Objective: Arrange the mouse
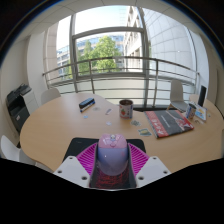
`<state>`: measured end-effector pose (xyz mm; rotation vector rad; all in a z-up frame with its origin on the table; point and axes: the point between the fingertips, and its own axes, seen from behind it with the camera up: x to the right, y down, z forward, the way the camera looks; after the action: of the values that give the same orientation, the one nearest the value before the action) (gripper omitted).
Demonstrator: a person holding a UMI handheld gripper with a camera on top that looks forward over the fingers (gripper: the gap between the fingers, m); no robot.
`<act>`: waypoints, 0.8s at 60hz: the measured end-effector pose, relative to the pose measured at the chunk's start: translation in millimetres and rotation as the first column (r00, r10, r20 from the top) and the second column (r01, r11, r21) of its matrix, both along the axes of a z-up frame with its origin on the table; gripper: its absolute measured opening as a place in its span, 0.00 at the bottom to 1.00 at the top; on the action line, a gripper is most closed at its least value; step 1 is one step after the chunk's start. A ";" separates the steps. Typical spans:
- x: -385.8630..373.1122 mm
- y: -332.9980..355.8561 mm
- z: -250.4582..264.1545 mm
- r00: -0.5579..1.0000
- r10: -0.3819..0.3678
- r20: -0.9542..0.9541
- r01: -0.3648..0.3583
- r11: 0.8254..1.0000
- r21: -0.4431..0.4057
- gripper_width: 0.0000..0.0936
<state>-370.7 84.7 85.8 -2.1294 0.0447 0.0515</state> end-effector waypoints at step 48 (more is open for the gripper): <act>-26.0 -135.8 74.3 0.994 -0.045 0.104 0.048 0.998 -0.031 0.90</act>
<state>-396.7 -51.1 160.1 -2.1607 0.0342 -0.0871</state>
